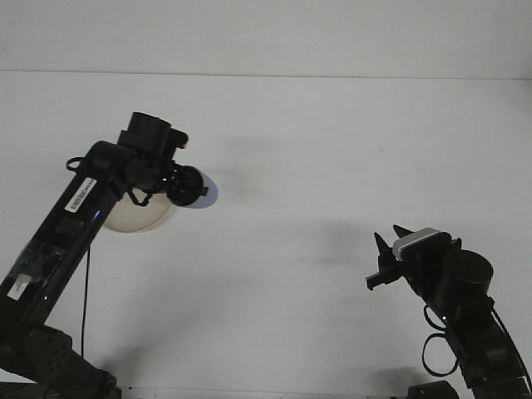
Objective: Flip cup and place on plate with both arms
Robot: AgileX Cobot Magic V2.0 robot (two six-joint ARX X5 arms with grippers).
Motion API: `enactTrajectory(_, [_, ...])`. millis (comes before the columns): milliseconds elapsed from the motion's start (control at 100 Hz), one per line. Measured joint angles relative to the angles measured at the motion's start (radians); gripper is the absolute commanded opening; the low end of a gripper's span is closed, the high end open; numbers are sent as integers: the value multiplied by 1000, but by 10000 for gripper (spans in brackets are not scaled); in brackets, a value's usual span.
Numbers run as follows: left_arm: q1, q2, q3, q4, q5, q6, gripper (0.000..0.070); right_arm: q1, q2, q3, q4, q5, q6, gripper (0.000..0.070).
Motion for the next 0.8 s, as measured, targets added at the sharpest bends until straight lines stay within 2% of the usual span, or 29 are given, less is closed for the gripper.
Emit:
enactTrajectory(350, [290, 4, 0, -53, -3, 11, 14, 0, 0, 0, 0, 0, 0, 276])
enactTrajectory(800, [434, 201, -17, -23, -3, 13, 14, 0, 0, 0, 0, 0, 0, 276])
